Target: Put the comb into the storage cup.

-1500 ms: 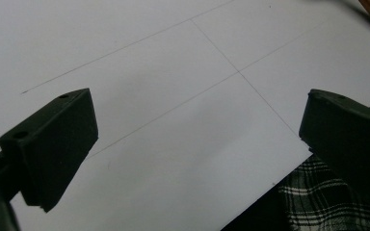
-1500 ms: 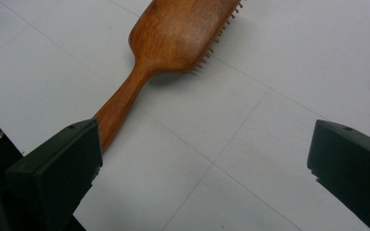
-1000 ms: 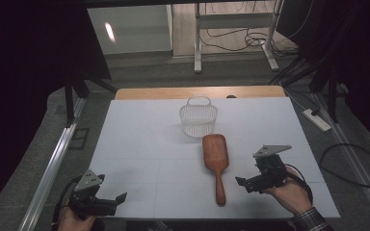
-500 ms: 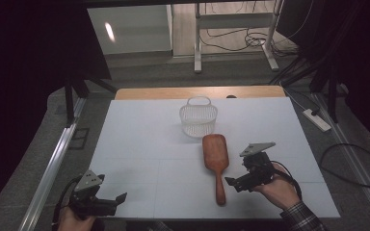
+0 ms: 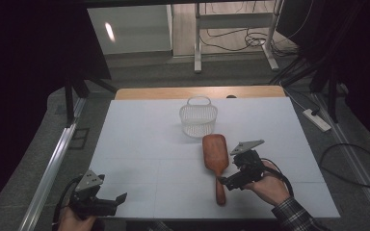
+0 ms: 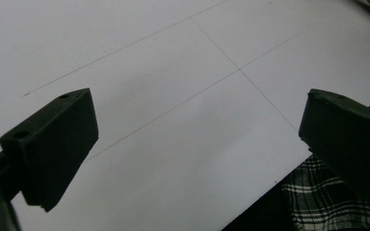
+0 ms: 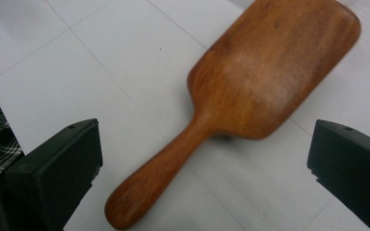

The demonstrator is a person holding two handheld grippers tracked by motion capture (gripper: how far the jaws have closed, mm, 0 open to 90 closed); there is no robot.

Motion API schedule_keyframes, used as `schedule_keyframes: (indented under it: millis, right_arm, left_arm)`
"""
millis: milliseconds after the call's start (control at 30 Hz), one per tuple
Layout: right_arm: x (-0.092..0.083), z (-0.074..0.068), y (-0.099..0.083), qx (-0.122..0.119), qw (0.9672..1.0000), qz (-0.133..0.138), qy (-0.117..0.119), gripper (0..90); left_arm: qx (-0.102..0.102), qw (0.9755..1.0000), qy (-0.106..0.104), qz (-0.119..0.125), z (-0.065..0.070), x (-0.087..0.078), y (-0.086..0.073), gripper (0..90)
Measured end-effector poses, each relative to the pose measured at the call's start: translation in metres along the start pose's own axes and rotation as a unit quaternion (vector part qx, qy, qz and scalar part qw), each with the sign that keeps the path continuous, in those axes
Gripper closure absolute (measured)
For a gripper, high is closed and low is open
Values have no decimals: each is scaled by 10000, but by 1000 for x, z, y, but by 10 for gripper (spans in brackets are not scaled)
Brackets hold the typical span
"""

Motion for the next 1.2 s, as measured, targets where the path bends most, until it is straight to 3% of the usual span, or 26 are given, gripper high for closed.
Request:
schedule_keyframes:
  millis: [400,667,800,1067,1200]
  right_arm:
    - [14,-10,12,-132,9997,-40,221,0]
    - [23,-16,19,-87,9994,-91,336,0]
    - [27,-18,22,-207,9992,-144,314,0]
    - [38,-25,27,-216,9985,-476,144,0]
    - [40,-25,28,-256,9980,-540,181,0]
  left_arm:
    - [6,10000,5,-9,0,0,0,9]
    - [18,10000,7,-23,0,0,0,9]
    - [22,10000,8,-29,0,1,0,9]
    - [25,10000,12,-36,0,1,0,9]
    - [22,10000,11,-32,0,0,0,9]
Point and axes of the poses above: each handheld gripper's, and its own axes: x roughly forward along the jaws, y roughly out of its top, z roughly to its right, the point moved 5 cm from there along x, roughly forward along the jaws, and after that the axes turned 4 degrees about -y, right-handed, at the moved point
